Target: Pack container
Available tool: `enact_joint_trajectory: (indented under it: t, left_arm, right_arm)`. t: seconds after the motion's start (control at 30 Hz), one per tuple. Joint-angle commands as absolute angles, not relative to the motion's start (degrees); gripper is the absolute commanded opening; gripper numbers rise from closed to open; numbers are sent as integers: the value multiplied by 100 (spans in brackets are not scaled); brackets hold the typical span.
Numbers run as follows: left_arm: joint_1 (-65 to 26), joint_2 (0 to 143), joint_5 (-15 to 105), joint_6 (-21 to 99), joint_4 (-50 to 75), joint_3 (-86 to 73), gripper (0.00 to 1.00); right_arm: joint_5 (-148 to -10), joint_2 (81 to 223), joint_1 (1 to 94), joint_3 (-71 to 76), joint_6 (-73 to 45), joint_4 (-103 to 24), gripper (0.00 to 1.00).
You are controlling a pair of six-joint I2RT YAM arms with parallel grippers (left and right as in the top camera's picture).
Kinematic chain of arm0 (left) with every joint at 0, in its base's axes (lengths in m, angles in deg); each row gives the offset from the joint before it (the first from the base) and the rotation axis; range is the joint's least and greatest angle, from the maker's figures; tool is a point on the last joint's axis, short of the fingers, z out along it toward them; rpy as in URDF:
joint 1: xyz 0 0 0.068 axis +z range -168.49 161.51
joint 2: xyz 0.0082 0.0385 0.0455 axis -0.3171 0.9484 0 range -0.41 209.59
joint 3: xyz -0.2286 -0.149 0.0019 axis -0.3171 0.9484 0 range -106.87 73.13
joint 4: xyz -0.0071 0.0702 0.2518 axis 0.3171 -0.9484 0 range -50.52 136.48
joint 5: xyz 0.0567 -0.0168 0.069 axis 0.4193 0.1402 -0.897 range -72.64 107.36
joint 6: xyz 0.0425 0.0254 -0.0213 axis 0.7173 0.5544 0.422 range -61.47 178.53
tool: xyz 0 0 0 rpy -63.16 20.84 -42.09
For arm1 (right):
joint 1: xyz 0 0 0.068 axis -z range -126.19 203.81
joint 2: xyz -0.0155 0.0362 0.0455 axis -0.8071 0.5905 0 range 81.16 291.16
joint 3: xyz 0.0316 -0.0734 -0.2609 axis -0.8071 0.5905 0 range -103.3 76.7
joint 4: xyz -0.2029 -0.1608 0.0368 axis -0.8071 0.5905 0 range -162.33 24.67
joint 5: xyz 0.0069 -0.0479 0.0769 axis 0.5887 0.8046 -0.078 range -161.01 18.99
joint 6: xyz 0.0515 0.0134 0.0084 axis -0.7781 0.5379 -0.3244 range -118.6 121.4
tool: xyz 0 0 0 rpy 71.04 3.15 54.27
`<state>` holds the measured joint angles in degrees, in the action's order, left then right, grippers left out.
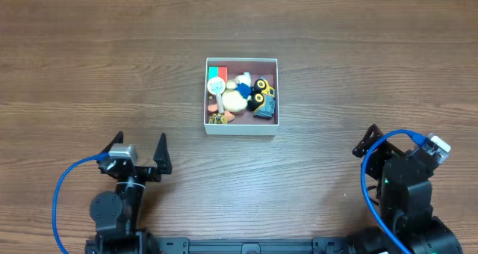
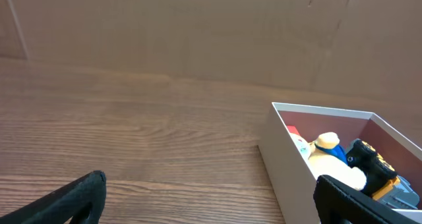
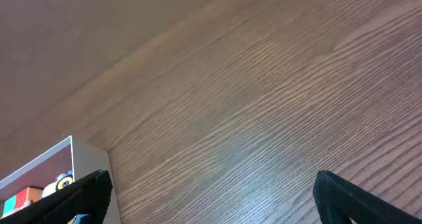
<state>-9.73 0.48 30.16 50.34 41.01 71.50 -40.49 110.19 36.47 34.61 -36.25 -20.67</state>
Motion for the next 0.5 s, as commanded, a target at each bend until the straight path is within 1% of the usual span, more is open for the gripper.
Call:
enact_joint_trajectory:
  t: [0.0,0.17,0.27,0.33,0.37,0.43,0.47]
  left_arm:
    - [-951,-15,2998,5080,4145,7203,100]
    - [-951,-15,3000,5080,4145,7203,100]
    - [-951,-15,3000,5080,4145,7203,100]
    - [-951,-15,3000,5080,4145,7203,100]
    - [-951,-15,3000,5080,4145,7203,100]
    - [-951,-15,3000,5080,4145,7203,100]
    - [-951,-15,3000,5080,4145,7203,100]
  right_arm:
    - [-3955,10971,3749,3435,-3609,-2084,100]
    - [-3962,10562,4584,3435,-3612,-1798,100]
    - [-3999,10086,4823,3435,-3609,-1365,100]
    - [-3979,9824,4954,3435,-3607,-1509,100]
    - [-4099,9706,5052,3437,-3450,-1783,100]
    - [-4622,9616,5194,3437,-2707,-2180,100]
    - [-5253,9537,5360,3437,-1979,-2559,100]
